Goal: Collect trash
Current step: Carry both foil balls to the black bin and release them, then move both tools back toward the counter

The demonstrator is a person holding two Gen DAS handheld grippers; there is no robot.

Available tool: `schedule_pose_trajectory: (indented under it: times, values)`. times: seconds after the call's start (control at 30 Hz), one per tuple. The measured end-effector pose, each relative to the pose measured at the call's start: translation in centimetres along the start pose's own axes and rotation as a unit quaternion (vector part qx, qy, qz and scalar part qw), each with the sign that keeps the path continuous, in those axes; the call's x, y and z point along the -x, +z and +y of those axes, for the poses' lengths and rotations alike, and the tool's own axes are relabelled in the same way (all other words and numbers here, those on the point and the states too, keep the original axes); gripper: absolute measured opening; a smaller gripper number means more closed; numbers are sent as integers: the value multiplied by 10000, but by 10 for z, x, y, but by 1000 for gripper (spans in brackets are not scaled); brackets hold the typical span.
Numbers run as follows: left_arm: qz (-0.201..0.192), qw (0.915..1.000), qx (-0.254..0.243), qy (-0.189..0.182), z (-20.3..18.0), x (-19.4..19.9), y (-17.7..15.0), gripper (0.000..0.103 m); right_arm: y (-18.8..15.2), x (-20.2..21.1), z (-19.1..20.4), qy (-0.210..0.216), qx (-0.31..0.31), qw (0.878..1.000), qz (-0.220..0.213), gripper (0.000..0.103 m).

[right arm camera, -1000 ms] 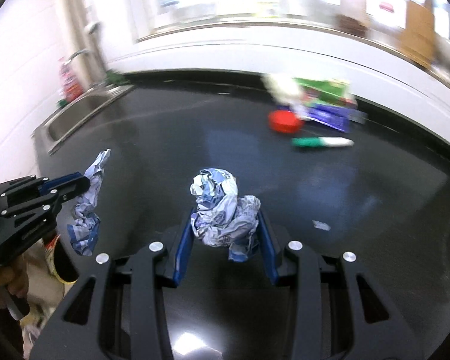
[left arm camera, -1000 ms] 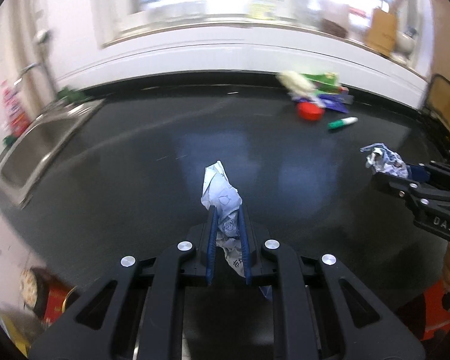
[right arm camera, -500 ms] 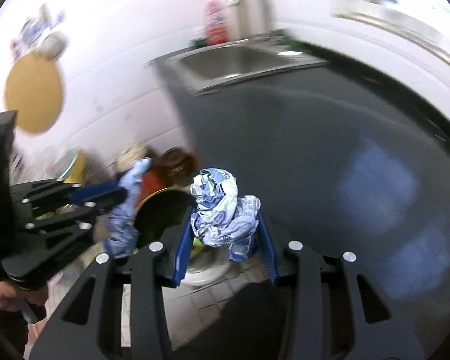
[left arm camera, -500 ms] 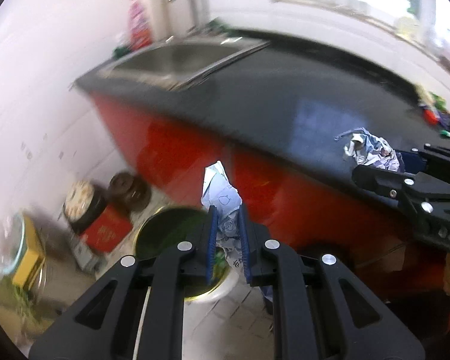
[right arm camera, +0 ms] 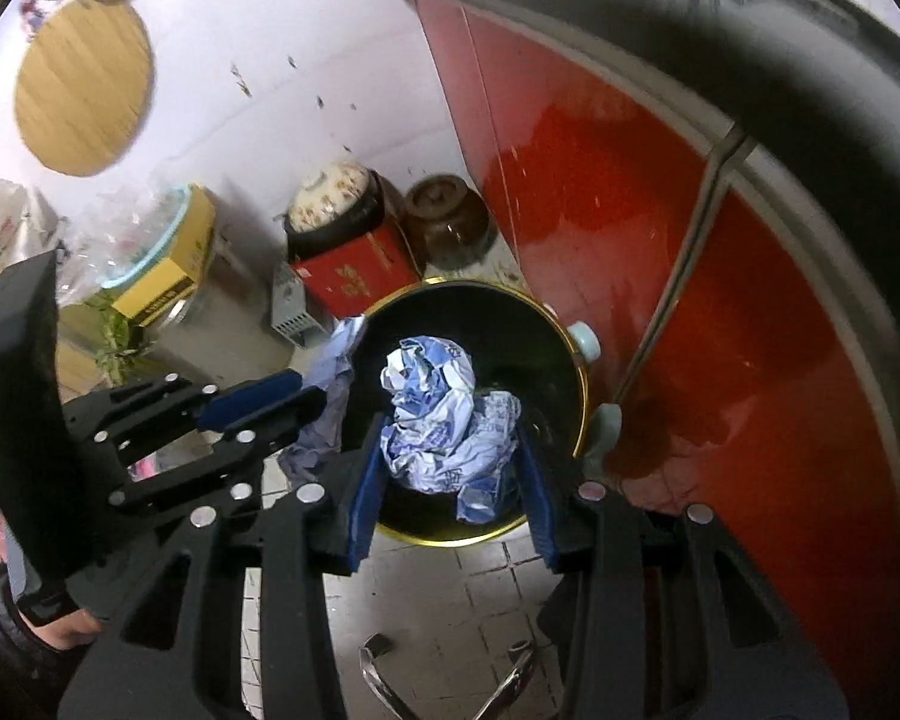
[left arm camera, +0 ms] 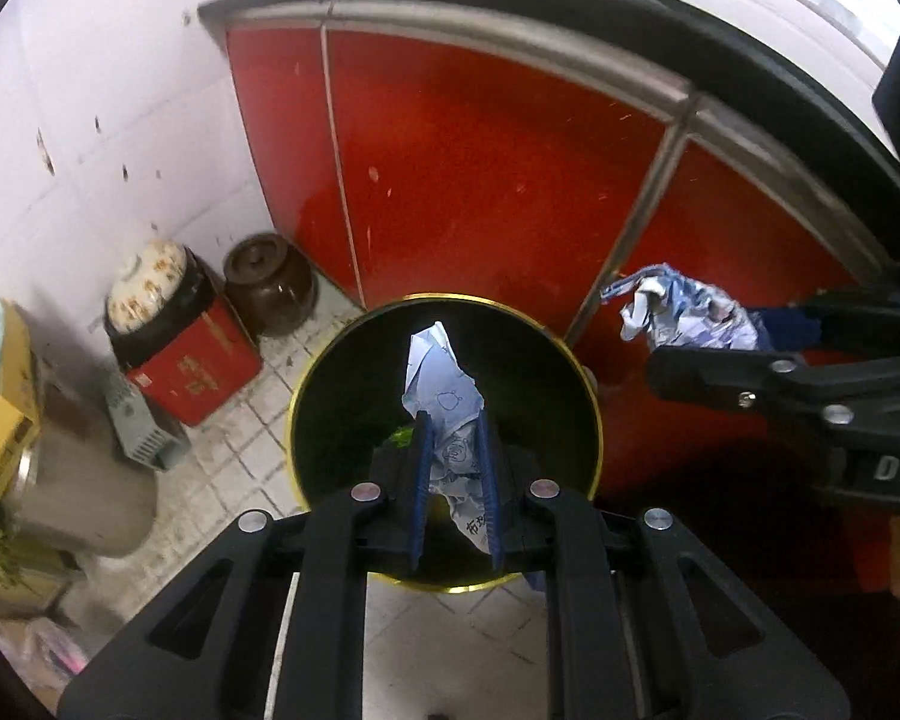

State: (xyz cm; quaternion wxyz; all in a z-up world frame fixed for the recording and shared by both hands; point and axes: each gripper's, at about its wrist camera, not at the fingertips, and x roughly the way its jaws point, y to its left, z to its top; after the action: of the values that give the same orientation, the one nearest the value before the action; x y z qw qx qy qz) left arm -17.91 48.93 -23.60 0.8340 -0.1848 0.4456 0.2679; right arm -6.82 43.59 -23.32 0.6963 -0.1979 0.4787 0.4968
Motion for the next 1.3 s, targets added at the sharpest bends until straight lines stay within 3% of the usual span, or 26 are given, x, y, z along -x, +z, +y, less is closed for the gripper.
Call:
schedule_pose_trajectory:
  times: [0.23,0.3,0.33,0.37,0.43,0.47,0.67,0.77,0.83,1.03,1.17,1.3]
  values:
    - [242,9995,185,-57,15,-38,-3,14,12,-38,-18,-94,-128,9995,263,45]
    - [320,9993,192,-62,18,-43,-1,23,17,-43,-20,-21,-160,9994,322,53]
    - [364,9991,203,-66,19,-46,-2,45,19,-45,-19,-23,-145,9993,335,56]
    - [332,9992,206,-54,21,-45,-1,60,21,-47,-20,-35,-121,9994,337,56]
    - [260,9995,181,30,23,-40,-2,63,22,-46,-20,-29,-105,9993,369,67]
    - [269,9994,188,61,25,-38,-2,70,21,-44,-19,-49,-111,9994,339,70]
    - [161,9994,176,244,24,-12,-2,83,16,-21,-20,-53,-93,9998,195,74]
    - [-10,9995,113,302,18,11,4,92,9,15,-15,-113,-31,9999,2,81]
    - [-165,9993,44,345,7,30,11,93,4,45,-12,-122,-3,9998,-177,82]
    - [-821,9953,-519,0,-57,97,39,94,-26,181,-26,-432,-78,9928,-1115,89]
    - [-1101,9863,-1157,-411,-135,132,55,96,-64,267,-70,-848,-528,9810,-1663,92]
    - [-1242,9693,-1899,-950,-228,152,59,96,-126,349,-135,-1599,-1238,9564,-2108,94]
